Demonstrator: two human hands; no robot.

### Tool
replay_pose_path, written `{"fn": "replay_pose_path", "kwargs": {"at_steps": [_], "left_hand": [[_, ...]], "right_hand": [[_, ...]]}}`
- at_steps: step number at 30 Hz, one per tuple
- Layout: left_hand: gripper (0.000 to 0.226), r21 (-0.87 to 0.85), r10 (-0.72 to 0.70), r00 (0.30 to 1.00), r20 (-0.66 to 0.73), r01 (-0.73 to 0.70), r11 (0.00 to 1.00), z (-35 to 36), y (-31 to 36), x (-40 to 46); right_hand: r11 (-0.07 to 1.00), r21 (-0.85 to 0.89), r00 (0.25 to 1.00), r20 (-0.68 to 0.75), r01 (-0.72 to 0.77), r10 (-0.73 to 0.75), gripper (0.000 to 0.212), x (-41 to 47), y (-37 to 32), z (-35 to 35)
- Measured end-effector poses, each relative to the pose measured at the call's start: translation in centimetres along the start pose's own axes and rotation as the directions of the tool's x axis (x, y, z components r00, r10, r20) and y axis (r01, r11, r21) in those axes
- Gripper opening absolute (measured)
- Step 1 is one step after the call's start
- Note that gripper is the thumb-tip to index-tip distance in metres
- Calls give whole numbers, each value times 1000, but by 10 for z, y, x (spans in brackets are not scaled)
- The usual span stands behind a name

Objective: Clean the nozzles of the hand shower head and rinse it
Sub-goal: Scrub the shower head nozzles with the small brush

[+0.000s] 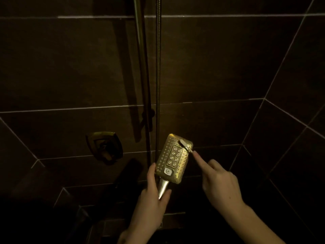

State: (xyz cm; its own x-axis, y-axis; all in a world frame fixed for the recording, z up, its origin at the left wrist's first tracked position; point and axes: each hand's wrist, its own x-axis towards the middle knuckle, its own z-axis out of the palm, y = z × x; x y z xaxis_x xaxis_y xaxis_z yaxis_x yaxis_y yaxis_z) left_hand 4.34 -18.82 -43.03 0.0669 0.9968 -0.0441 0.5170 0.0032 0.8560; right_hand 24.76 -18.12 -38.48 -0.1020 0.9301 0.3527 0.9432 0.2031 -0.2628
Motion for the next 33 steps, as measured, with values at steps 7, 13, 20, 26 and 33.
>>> {"fn": "replay_pose_path", "kwargs": {"at_steps": [7, 13, 20, 26, 33], "left_hand": [[99, -8, -27, 1000, 9, 27, 1000, -5, 2, 3], [100, -23, -67, 998, 5, 67, 997, -4, 4, -2], [99, 57, -34, 999, -10, 35, 998, -3, 3, -4], [98, 67, -52, 998, -24, 54, 996, 2, 9, -8], [98, 81, -79, 996, -47, 83, 993, 4, 12, -9]], "right_hand": [[996, -45, 997, 16, 75, -74, 90, -5, 3, -2], [983, -45, 979, 103, 180, -174, 94, -24, -8, 8], [991, 131, 997, 72, -14, 4, 87, -9, -12, 8], [979, 164, 991, -41, -120, 129, 86, 3, -16, 12], [985, 114, 988, -64, -133, 141, 82, 12, -17, 9]]}}
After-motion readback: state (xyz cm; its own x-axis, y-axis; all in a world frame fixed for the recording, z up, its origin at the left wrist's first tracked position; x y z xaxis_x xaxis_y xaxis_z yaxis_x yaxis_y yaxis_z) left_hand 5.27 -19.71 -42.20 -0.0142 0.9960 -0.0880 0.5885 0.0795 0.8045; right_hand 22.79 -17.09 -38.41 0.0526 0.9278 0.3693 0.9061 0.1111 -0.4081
